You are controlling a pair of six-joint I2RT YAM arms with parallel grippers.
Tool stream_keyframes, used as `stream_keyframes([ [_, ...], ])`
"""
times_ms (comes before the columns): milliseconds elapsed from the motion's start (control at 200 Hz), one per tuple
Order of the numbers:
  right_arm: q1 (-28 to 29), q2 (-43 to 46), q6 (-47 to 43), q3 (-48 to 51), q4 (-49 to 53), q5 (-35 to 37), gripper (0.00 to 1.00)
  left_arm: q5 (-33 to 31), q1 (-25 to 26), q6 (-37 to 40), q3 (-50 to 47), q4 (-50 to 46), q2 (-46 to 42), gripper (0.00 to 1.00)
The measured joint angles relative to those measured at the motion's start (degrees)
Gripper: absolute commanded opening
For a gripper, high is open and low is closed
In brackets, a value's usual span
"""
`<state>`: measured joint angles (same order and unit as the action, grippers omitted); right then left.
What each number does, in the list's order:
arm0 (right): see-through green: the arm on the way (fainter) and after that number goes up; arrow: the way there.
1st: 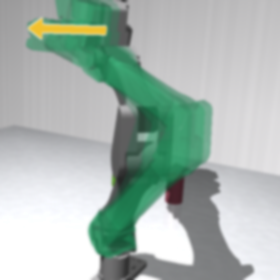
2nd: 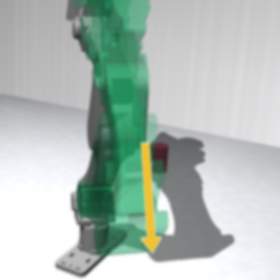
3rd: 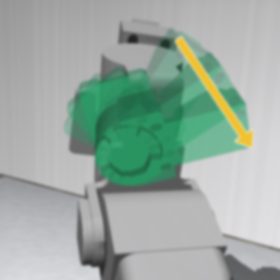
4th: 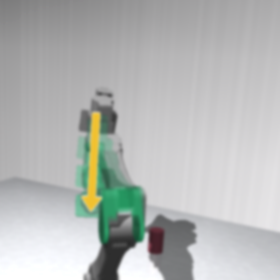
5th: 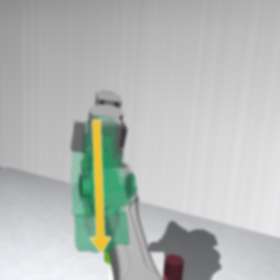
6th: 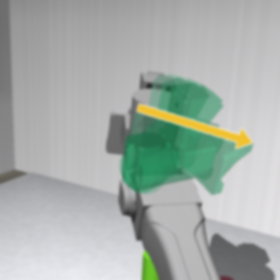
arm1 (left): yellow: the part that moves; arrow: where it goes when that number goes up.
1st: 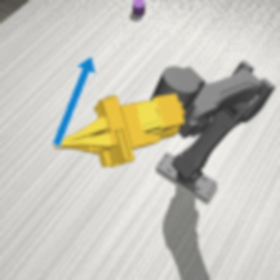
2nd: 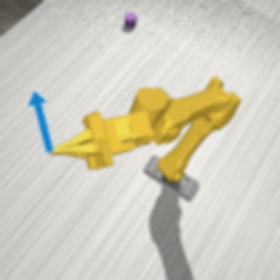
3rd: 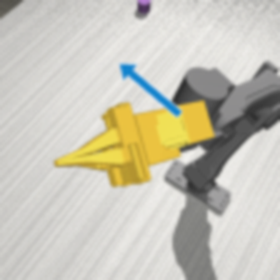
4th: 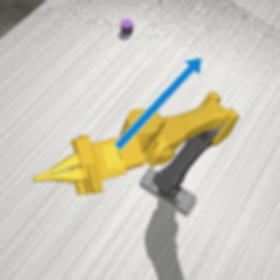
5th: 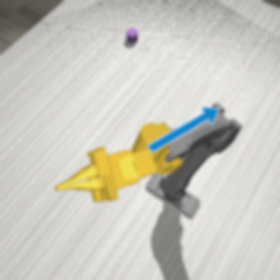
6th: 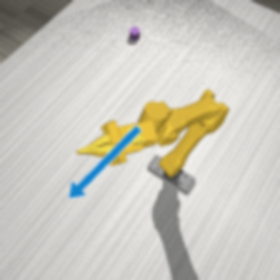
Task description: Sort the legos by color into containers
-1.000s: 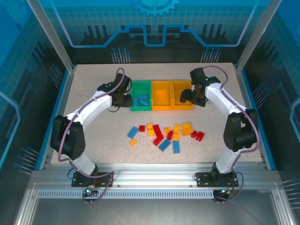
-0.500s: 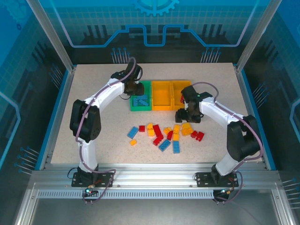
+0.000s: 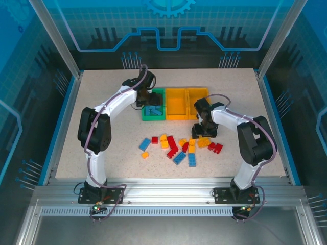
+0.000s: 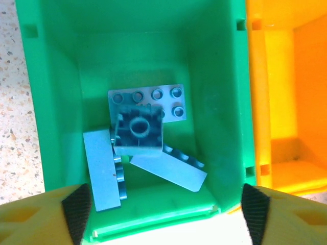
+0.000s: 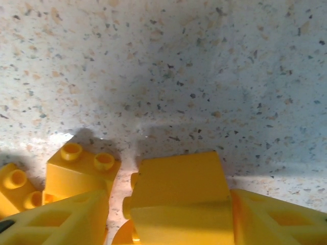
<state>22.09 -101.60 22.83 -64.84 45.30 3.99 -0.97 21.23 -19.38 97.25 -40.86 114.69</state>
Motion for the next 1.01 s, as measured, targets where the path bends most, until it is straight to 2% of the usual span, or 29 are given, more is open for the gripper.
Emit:
stream_keyframes([
  [225,0.02,-0.68,-0.98,-0.07,0.07,0.74,0.39,0.24,0.04,-0.24,-5.57,0.46,-8.48,0.89],
  [330,0.04,-0.50,-0.61,-0.15,0.09,0.94,0.34,0.17,0.02,-0.31,-9.16,1.14,-12.35,0.89],
  [500,0.17,1.81,0.07,-2.34,1.57,1.33,0.32,-0.66,-0.09,-1.55,-16.09,1.88,-15.67,0.90],
  [730,0.39,5.09,2.54,-14.78,0.52,-4.28,0.34,-1.11,-0.09,-3.85,-24.90,2.36,-17.27,0.90],
  [830,0.42,2.40,4.92,-20.70,-0.52,-7.58,0.34,-1.09,-0.09,-5.29,-28.74,2.60,-19.32,0.90],
  [1005,0.44,-7.91,9.29,-30.60,-1.38,-9.66,0.33,-1.07,0.04,-6.84,-32.09,3.21,-21.57,0.90],
])
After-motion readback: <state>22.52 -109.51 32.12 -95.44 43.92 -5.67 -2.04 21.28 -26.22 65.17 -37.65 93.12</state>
